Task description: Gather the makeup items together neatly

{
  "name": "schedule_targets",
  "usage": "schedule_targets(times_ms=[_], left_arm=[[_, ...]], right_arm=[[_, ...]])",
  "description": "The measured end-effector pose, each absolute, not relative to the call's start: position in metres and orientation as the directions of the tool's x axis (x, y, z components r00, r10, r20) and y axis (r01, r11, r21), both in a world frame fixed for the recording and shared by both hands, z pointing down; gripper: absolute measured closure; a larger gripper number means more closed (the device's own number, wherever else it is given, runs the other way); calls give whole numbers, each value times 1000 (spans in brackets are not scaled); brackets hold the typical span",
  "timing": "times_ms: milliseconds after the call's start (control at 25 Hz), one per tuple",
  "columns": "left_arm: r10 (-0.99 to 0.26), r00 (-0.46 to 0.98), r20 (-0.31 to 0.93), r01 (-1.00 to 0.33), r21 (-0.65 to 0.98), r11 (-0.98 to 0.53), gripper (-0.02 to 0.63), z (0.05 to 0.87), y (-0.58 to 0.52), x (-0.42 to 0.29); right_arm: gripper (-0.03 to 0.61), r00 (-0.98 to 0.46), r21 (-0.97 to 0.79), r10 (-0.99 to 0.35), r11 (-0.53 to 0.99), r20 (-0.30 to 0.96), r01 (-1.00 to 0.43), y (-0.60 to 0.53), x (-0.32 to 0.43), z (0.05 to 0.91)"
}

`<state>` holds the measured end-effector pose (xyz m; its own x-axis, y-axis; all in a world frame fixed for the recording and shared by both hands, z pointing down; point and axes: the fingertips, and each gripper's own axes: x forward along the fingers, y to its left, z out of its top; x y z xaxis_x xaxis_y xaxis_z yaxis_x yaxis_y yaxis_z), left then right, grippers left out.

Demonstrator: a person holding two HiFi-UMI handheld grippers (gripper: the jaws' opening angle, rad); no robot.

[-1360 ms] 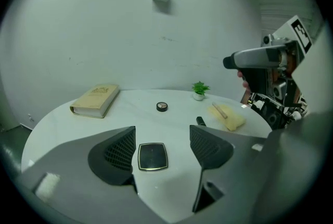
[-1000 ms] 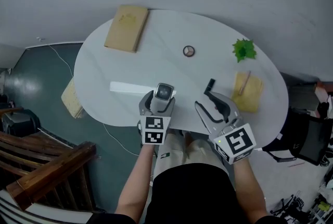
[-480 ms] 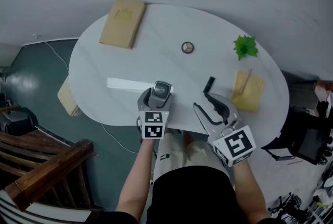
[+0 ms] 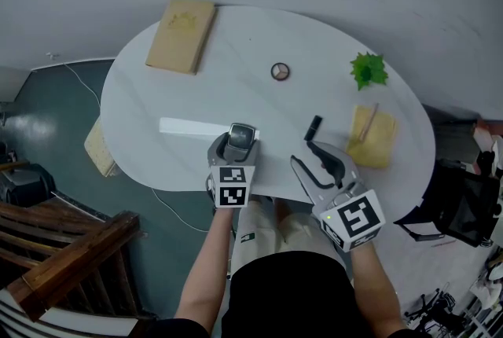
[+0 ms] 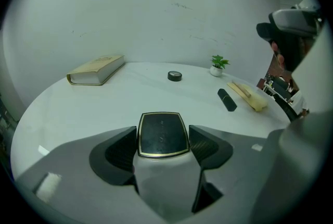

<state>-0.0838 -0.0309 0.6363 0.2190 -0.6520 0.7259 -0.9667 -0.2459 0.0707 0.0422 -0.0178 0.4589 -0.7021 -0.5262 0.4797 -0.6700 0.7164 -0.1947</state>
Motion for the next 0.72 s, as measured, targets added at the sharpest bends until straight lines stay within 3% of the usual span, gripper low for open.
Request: schedule_targets(times_ms=[720], left_arm=[[-657, 211, 724, -974, 102, -201, 324, 632, -45, -87]], right_arm=[[426, -675, -194, -548, 687, 493, -700, -21, 44, 459]])
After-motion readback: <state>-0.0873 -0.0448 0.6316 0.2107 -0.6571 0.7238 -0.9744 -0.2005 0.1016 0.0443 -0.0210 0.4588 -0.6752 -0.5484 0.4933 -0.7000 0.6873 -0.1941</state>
